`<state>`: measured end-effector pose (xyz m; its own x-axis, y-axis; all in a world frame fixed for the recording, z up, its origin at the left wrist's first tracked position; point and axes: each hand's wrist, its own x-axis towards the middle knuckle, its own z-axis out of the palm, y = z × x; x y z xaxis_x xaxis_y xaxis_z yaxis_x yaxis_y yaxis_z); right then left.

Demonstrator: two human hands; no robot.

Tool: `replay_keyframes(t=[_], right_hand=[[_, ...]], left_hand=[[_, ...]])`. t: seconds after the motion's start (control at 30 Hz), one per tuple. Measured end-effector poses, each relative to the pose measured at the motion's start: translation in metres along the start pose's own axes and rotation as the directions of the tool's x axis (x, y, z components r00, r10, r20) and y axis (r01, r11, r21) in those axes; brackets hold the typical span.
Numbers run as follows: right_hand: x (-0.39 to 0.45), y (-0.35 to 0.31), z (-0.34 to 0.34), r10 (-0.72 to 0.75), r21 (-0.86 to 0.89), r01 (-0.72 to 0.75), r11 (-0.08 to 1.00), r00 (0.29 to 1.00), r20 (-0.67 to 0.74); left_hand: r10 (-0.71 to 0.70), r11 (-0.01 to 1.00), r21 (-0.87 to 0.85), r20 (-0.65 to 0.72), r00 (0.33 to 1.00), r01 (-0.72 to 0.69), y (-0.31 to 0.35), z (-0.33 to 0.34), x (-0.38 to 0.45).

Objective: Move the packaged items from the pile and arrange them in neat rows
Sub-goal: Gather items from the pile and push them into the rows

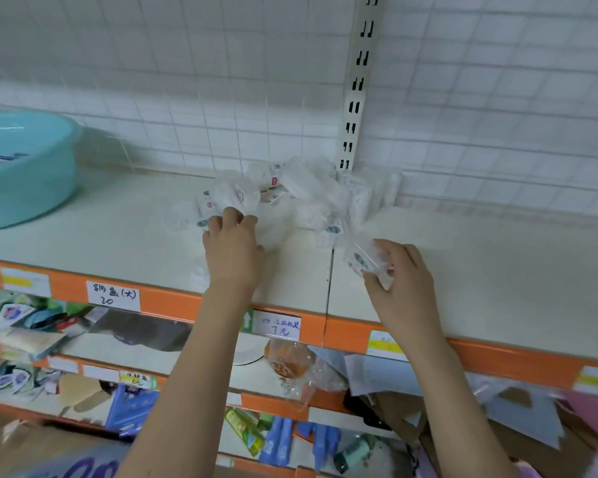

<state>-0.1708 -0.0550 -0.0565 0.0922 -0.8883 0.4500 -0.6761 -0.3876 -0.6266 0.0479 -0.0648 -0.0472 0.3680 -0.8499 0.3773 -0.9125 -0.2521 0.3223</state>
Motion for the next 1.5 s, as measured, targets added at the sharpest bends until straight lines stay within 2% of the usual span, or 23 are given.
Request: replay_keyframes(t=[0.1, 0.23, 0.37, 0.43, 0.57, 0.67, 0.77, 0.87, 1.0, 1.13, 1.37, 1.5], right_hand=[[-0.005, 0.005, -0.008, 0.005, 0.026, -0.004, 1.0, 0.999, -0.032], [-0.009, 0.018, -0.026, 0.028, 0.04, -0.026, 0.999, 0.999, -0.046], [-0.016, 0.043, -0.059, 0.153, 0.109, -0.15, 0.983, 0.988, -0.024], [-0.02, 0.061, -0.083, 0.187, 0.151, -0.182, 0.972, 0.982, -0.02], [-0.031, 0.11, -0.147, 0.17, 0.199, -0.163, 0.966, 0.985, -0.02], [-0.044, 0.156, -0.203, 0.152, 0.151, -0.146, 0.978, 0.988, -0.024], [-0.058, 0.195, -0.254, 0.195, 0.123, -0.191, 0.974, 0.98, -0.027], [-0.066, 0.224, -0.293, 0.237, 0.084, -0.232, 0.969, 0.969, -0.065], [-0.066, 0.247, -0.32, 0.205, 0.03, -0.203, 0.979, 0.973, -0.106], [-0.062, 0.261, -0.335, 0.11, 0.03, -0.107, 0.994, 0.988, -0.111], [-0.06, 0.287, -0.366, 0.165, 0.179, -0.167, 0.97, 0.986, 0.027], [-0.065, 0.32, -0.397, 0.163, 0.163, -0.158, 0.974, 0.986, -0.019]], left_hand=[[0.027, 0.999, -0.027, -0.102, 0.994, -0.03, 0.008, 0.012, -0.013], [0.062, 0.995, -0.069, -0.123, 0.99, -0.071, 0.027, 0.017, -0.034], [0.066, 0.96, -0.258, -0.183, 0.981, -0.113, 0.068, 0.012, -0.063], [0.096, 0.925, -0.346, -0.185, 0.978, -0.156, 0.099, 0.012, -0.079], [0.196, 0.887, -0.388, -0.174, 0.965, -0.25, 0.177, 0.023, -0.11], [0.22, 0.855, -0.444, -0.158, 0.963, -0.269, 0.245, 0.033, -0.141], [0.223, 0.823, -0.507, -0.127, 0.967, -0.256, 0.308, 0.044, -0.172], [0.317, 0.792, -0.5, -0.154, 0.936, -0.351, 0.353, 0.053, -0.193], [0.391, 0.781, -0.423, -0.244, 0.887, -0.46, 0.387, 0.057, -0.202], [0.367, 0.79, -0.415, -0.269, 0.89, -0.451, 0.406, 0.059, -0.202], [0.384, 0.739, -0.496, -0.247, 0.89, -0.456, 0.446, 0.074, -0.199], [0.418, 0.659, -0.598, -0.212, 0.883, -0.456, 0.489, 0.083, -0.209]])
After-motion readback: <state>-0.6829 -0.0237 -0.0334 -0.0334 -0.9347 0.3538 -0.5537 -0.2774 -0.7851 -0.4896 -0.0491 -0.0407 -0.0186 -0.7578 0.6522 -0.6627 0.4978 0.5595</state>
